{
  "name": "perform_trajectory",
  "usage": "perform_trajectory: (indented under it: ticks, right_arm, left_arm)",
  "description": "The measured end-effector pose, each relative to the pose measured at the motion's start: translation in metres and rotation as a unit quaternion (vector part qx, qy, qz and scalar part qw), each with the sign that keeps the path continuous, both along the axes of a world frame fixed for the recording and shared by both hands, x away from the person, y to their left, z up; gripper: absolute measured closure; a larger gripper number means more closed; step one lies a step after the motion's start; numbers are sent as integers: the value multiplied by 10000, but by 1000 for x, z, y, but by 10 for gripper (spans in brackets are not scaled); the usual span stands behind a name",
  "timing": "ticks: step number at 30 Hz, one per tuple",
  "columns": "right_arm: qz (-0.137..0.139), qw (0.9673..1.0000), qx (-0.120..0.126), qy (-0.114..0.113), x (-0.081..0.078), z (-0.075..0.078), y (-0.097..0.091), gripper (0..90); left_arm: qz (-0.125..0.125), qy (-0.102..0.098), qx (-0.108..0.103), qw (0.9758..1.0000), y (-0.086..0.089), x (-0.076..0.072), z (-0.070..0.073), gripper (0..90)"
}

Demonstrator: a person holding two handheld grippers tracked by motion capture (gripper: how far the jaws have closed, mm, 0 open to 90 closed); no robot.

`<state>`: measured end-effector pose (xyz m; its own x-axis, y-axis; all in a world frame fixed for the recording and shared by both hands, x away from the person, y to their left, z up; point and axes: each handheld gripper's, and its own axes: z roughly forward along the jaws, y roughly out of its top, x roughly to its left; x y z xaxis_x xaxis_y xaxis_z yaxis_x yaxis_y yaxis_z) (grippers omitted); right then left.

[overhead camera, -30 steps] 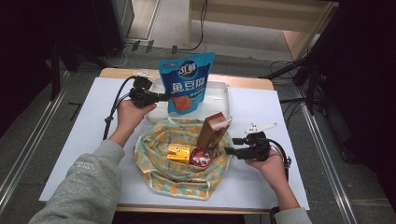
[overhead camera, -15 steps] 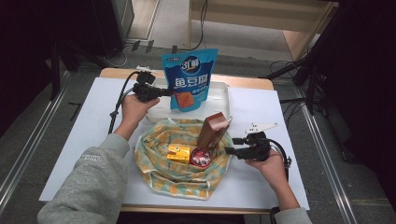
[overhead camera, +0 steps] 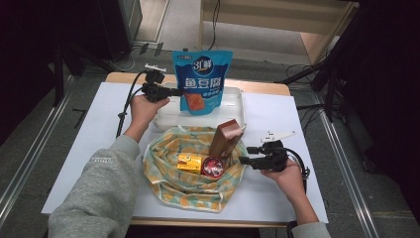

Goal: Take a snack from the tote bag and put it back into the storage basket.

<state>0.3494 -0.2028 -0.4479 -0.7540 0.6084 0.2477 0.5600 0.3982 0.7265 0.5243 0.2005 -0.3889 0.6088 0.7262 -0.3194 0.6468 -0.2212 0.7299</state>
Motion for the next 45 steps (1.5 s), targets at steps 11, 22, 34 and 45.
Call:
perform_trajectory:
  ticks: [11,22,34,45]
  right_arm:
    - [-44,10000,31,-52,-3,0,-4,452]
    - [-61,9999,53,-65,-4,1,-4,453]
    - [-64,9999,55,-54,-4,3,-2,452]
    - [-69,9999,88,-62,-4,5,-1,450]
  left_arm:
    - [35,37,129,9999,5,12,3,900]
    - [-170,174,-16,9997,13,7,7,826]
    - [-395,256,133,9988,19,-8,9,669]
    - [-590,342,137,9976,20,-24,13,550]
